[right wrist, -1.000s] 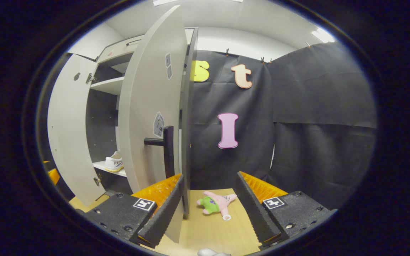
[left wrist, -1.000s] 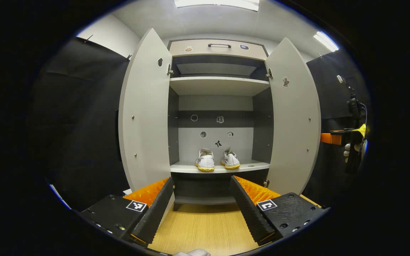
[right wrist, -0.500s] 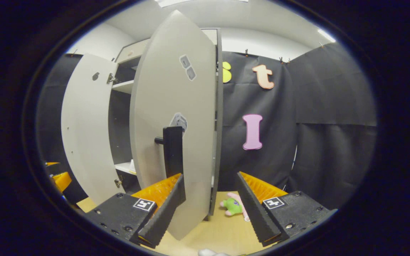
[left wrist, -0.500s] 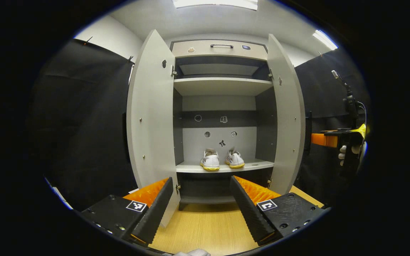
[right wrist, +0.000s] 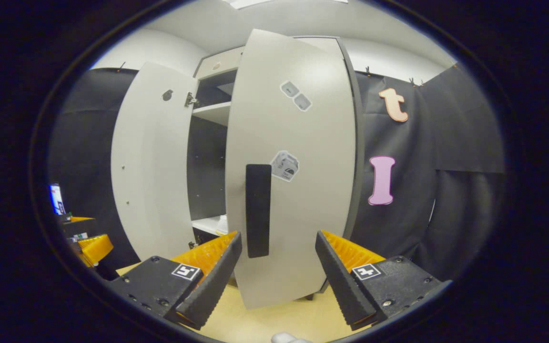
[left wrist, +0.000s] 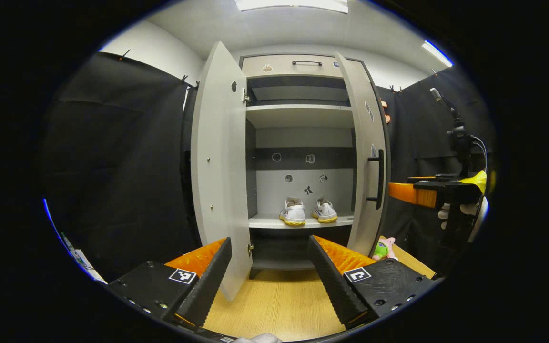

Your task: Grab one shoe with the right hand and put it into the shoe cabinet, grab the other shoe with the left hand and put it into the shoe cabinet; then close the right door with the right hand and the left door with the left hand.

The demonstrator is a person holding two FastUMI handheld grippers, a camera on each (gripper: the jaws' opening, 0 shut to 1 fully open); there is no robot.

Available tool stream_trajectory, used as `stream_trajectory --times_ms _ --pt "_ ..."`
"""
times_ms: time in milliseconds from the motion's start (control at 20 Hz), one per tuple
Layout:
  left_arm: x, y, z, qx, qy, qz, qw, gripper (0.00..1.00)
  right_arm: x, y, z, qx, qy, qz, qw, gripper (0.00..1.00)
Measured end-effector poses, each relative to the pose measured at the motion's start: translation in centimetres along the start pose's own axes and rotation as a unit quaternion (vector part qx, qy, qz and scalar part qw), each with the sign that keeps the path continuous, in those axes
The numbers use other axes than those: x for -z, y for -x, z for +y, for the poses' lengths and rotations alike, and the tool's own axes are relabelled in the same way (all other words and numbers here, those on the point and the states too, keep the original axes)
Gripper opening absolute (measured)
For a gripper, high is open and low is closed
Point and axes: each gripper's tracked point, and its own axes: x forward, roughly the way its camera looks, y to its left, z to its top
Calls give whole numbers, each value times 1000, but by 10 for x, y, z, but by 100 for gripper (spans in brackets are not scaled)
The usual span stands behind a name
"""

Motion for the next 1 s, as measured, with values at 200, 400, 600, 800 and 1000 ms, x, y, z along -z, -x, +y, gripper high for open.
stream_trajectory --times_ms 200,400,600,800,1000 --pt "-1 2 8 -1 0 1 1000 96 -5 10 10 -1 -6 -4 1000 100" --pt "-4 2 24 -5 -5 -1 1000 96 -2 20 23 -1 -12 0 1000 100" --pt "-14 -5 76 -39 -17 -8 999 96 9 31 38 -3 -15 13 1000 100" --pt "-31 -23 141 -83 -24 -22 996 96 28 45 60 -8 -18 35 999 99" --pt "-47 -49 196 -113 -28 -40 992 96 45 58 79 -6 -22 57 998 100"
